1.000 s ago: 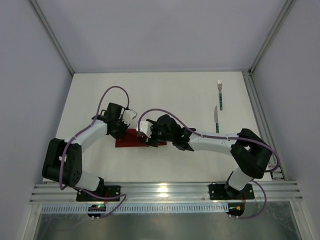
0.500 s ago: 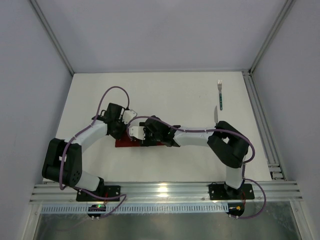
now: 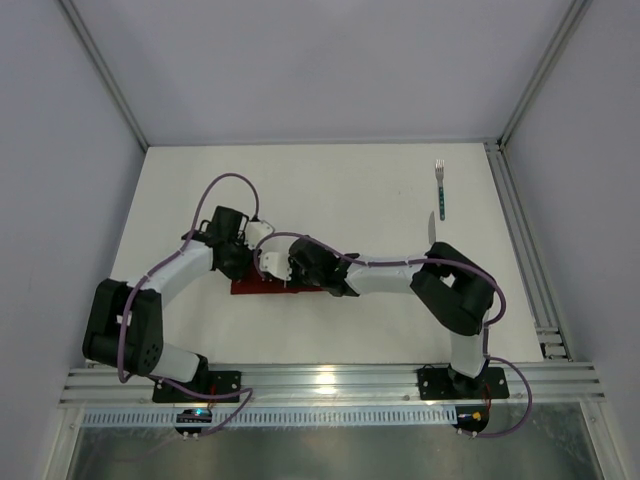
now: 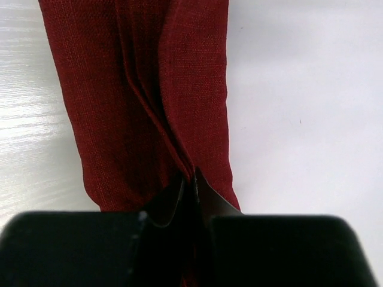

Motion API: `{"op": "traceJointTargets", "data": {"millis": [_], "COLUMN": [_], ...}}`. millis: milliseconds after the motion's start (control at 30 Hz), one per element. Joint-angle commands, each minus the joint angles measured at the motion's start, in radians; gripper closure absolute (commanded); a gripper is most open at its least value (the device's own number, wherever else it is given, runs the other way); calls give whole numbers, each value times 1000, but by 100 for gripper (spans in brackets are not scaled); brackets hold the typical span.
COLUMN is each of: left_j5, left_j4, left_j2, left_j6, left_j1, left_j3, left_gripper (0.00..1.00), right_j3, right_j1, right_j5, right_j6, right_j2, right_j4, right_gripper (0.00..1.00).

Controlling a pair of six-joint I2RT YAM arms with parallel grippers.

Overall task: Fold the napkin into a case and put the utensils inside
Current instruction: Fold the 2/3-rectangle-folded napkin into a folded napkin.

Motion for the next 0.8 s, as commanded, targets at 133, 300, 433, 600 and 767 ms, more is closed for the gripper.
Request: {"op": "traceJointTargets", "data": {"millis": [133, 300, 433, 600, 767], "left_j5": [172, 292, 463, 449, 449], "left_j4": [-211, -313, -343, -161, -14], "left_j2": [-167, -242, -309, -429, -481], "left_j6": [46, 43, 100, 278, 506], "left_j1": [70, 194, 207, 190, 179], "left_j3": [84, 155, 108, -101, -250], "left_gripper": [57, 64, 73, 67, 58], "right_j3": [5, -12, -3, -27, -43], "right_j1": [29, 27, 20, -6, -34], "right_j5": [71, 45, 17, -72, -126], "right_j6": [212, 320, 366, 455, 501], "right_j2": [-11, -9, 17, -7, -17], "right_j4": [47, 71, 74, 100, 113], "right_gripper": [96, 96, 96, 96, 96]}}
